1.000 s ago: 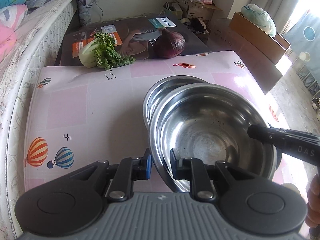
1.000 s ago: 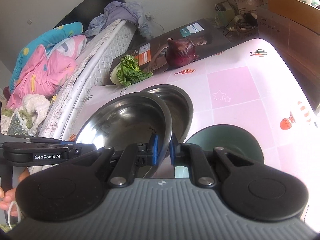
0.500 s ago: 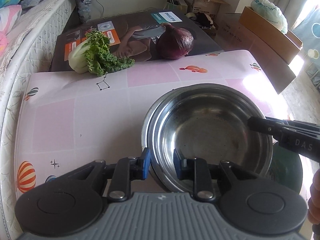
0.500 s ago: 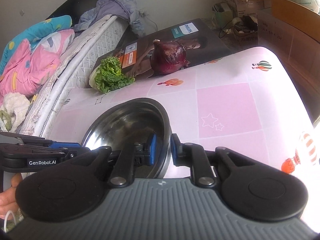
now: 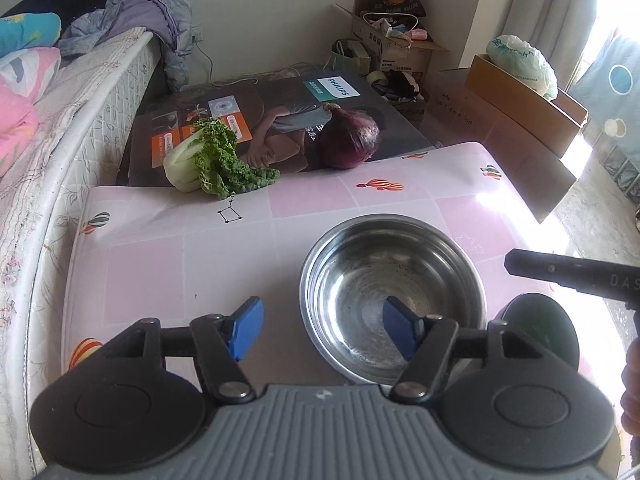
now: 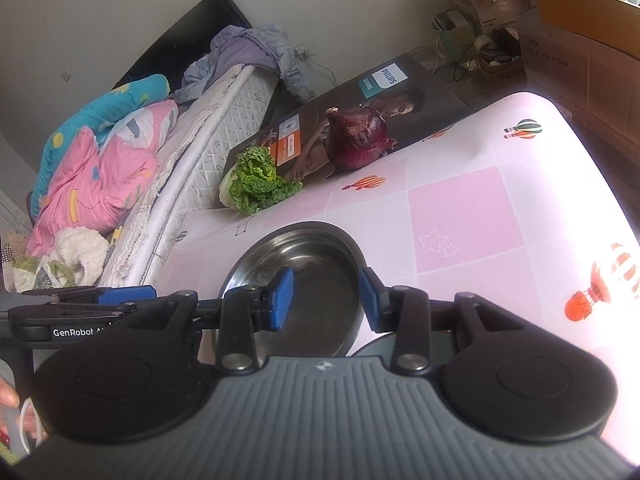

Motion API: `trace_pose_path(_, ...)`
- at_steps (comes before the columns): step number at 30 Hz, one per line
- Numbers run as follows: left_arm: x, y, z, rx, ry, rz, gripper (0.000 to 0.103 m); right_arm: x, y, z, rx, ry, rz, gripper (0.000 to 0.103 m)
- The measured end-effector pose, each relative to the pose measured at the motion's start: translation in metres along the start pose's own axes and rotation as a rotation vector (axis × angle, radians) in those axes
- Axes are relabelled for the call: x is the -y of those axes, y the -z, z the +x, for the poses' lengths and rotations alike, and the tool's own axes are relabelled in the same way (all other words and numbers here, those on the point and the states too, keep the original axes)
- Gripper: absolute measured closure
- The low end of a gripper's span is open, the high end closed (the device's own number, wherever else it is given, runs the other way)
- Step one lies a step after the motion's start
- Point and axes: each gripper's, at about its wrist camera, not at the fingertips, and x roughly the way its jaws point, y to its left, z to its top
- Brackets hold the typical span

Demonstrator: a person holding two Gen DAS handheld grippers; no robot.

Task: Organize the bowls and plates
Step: 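Move both tools to the teal ceramic bowl and grip its rim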

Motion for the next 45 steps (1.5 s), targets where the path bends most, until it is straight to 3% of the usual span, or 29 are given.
trace_pose_path(4, 0.006, 0.012, -0.037, 0.071, 0.021, 0.009, 0.013, -0.009, 0.009, -0.044, 0.04, -0.025, -0.011, 0.054)
trace_pose_path(10, 0.022, 0.04, -0.078, 0.13, 0.089, 0.029, 0.001, -0.02, 0.035, -0.103, 0.063, -0.005, -0.045, 0.045)
trace_pose_path(17, 0.043, 0.074, -0.097, 0.137, 0.163, 0.04, 0.001, -0.015, 0.071, -0.153, 0.065, 0.028, -0.032, 0.044)
trace_pose_path(23, 0.057, 0.094, -0.096, 0.134, 0.183, 0.049, 0.001, -0.007, 0.096, -0.179, 0.069, 0.051, -0.019, 0.043)
trace_pose_path(45, 0.074, 0.1, -0.09, 0.116, 0.213, 0.101, 0.0, 0.011, 0.104, -0.184, 0.064, 0.058, 0.026, 0.042)
